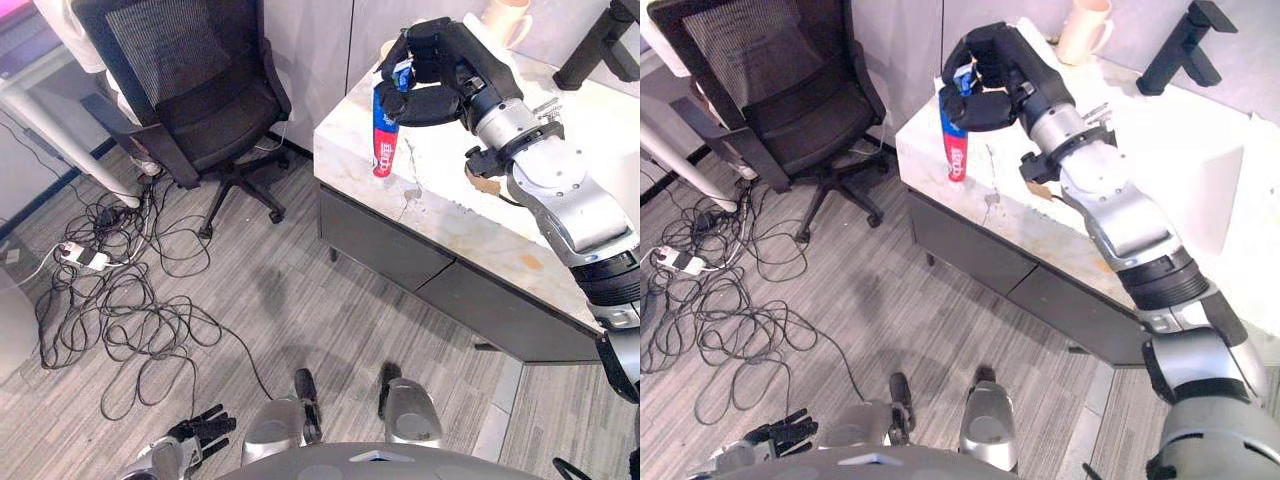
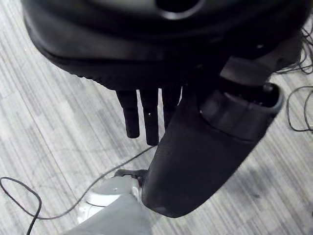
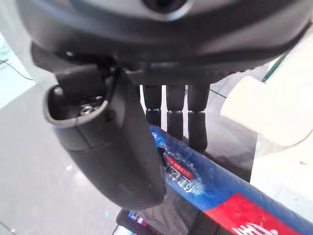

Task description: Organize the bathroom.

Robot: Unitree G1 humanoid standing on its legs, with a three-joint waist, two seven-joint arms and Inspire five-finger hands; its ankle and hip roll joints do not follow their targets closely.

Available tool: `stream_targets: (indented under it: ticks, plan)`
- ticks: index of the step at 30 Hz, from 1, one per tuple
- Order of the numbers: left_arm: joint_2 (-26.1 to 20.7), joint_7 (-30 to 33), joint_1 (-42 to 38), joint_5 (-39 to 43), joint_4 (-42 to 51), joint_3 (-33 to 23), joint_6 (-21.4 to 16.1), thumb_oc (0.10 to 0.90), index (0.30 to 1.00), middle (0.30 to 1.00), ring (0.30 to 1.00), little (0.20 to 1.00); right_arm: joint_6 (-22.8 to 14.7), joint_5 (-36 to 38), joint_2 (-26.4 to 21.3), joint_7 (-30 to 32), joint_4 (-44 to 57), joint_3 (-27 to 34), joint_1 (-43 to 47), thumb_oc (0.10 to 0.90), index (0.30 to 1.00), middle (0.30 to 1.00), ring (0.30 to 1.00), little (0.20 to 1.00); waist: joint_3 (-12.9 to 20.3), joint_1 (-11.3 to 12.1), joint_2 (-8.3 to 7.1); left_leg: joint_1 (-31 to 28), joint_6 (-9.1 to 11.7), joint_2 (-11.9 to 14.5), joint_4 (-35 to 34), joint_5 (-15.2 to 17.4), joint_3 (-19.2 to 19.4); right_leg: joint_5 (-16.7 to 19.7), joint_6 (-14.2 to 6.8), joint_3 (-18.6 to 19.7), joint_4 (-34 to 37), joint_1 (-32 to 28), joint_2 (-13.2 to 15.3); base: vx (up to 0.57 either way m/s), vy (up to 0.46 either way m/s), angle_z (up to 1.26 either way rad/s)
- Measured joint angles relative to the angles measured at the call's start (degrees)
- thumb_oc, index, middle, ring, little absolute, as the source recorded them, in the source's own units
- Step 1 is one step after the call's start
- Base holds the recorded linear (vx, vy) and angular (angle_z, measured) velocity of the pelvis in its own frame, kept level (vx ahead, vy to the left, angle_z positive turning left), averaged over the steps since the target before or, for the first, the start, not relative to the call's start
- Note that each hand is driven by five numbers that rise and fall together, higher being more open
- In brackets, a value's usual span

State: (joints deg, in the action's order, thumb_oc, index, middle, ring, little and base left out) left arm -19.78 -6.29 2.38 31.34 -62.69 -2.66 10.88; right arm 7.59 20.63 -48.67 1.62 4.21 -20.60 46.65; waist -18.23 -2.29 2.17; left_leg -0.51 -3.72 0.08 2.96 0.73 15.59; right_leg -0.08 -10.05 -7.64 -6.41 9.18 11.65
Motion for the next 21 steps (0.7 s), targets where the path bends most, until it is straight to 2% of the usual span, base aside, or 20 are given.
stream_targets:
  ticks: [1, 2, 4, 5, 6, 9, 12, 16, 20, 21]
  plan:
    - [-0.4, -0.09, -1.55, 0.65, -0.26, 1.32, -0.27, 0.626, 0.639, 0.639, 0.639, 0.639, -1.38, -0.62, 0.09, 0.39, 0.09, 0.42, -0.02, 0.4, 0.3, 0.3, 0.3, 0.3, -0.57, -0.88, -0.01, 0.94, -0.24, -0.48, 0.71, 0.0, -1.42, 1.18, -1.75, 4.34, 3.73, 0.98, -0.21, 0.08, -0.322, 0.57]
    - [-0.84, -0.18, -2.91, 1.52, -0.35, 2.21, -0.43, 0.624, 0.636, 0.636, 0.636, 0.636, -2.46, -1.84, 0.11, 0.9, 0.04, 0.84, -0.01, 0.4, 0.3, 0.3, 0.3, 0.3, -1.42, -1.78, 0.07, 2.29, -0.28, -0.53, 2.05, 0.16, -2.91, 2.1, -2.51, 7.39, 5.06, 2.04, -0.47, 0.12, -0.299, 0.75]
    - [-1.44, -0.19, -3.52, 2.26, 0.51, 2.06, -1.99, 0.627, 0.641, 0.641, 0.641, 0.641, -2.81, -2.28, -0.08, 1.43, -1.85, 0.78, -0.36, 0.4, 0.3, 0.3, 0.3, 0.3, -2.04, -2.24, -0.86, 3.27, 0.88, -0.16, 4.1, 0.71, -5.16, 2.91, -0.72, 6.08, 1.16, 2.76, -1.34, 0.14, -0.218, 0.81]
    - [-1.9, -0.56, -3.51, 2.25, 0.87, 2.51, -2.3, 0.624, 0.636, 0.636, 0.636, 0.636, -2.77, -2.27, -1.08, 1.43, -3.66, 0.51, -0.48, 0.4, 0.3, 0.3, 0.3, 0.3, -1.8, -2.23, -1.65, 3.8, 1.76, -0.13, 6.31, 1.85, -7.09, 2.51, 0.34, 6.2, -0.54, 0.53, -2.34, 0.17, -0.149, 0.8]
    - [-1.95, -1.29, -3.47, 2.12, 0.99, 2.26, -2.28, 0.634, 0.651, 0.651, 0.651, 0.651, -2.8, -2.31, -1.98, 1.46, -5.04, 0.55, -0.28, 0.4, 0.3, 0.3, 0.3, 0.3, -1.45, -2.22, -2.35, 4.16, 2.5, -0.21, 8.12, 2.79, -7.93, 3.37, 2.8, 6.8, -0.05, -1.37, -3.06, 0.14, -0.101, 0.77]
    - [-1.04, -2.36, -2.01, 1.65, 1.37, 2.47, -1.44, 0.649, 0.674, 0.674, 0.674, 0.674, -3.01, -2.25, -2.9, 1.82, -9.08, 0.79, 1.94, 0.4, 0.3, 0.3, 0.3, 0.3, -1.23, -1.26, -1.79, 3.45, 4.66, 2.82, 8.71, 3.32, -7.11, 5.03, 4.79, 5.06, 1.13, -2.79, -5.77, 0.14, -0.059, 0.18]
    - [-0.05, -3.02, 0.18, 0.2, -0.43, 2.93, -0.38, 0.649, 0.674, 0.674, 0.674, 0.674, -3.34, -2.22, -5.31, 2.72, -9.17, 0.98, 2.02, 0.4, 0.3, 0.3, 0.3, 0.3, -1.08, -1.24, -1.53, 0.17, 6.84, 5.33, 5.49, 2.66, -6.81, 6.6, 6.64, 4.39, 5.23, -6.48, -8.46, 0.16, -0.043, -0.14]
    - [1.21, -3.36, -0.13, -0.26, -0.28, 2.87, -1.18, 0.646, 0.669, 0.669, 0.669, 0.669, -3.39, -2.19, -7.16, 4.27, -9.16, 0.99, 3.12, 0.4, 0.3, 0.3, 0.3, 0.3, -0.46, -2.38, -0.52, -2.14, 7.23, 5.48, 2.96, 2.5, -6.46, 6.69, 6.84, 3.91, 7.22, -8.94, -8.81, 0.09, -0.012, 0.02]
    - [0.97, -3.49, -1.67, -0.25, -0.38, 2.05, -2.06, 0.645, 0.667, 0.667, 0.667, 0.667, -3.52, -2.17, -9.04, 6.02, -9.17, 0.62, 6.74, 0.4, 0.3, 0.3, 0.3, 0.3, -0.28, -2.79, -0.4, -2.91, 7.25, 5.16, 2.46, 2.48, -6.45, 6.7, 6.85, 3.75, 7.64, -9.8, -8.29, 0.06, -0.004, 0.04]
    - [0.84, -3.59, -2.23, -0.22, -0.38, 1.81, -2.15, 0.645, 0.667, 0.667, 0.667, 0.667, -3.59, -2.16, -9.84, 6.78, -9.47, -0.22, 10.17, 0.4, 0.3, 0.3, 0.3, 0.3, -0.25, -2.76, -0.43, -2.94, 7.24, 4.61, 2.46, 2.48, -6.48, 6.69, 6.85, 3.74, 7.66, -9.86, -7.92, 0.07, -0.008, 0.04]
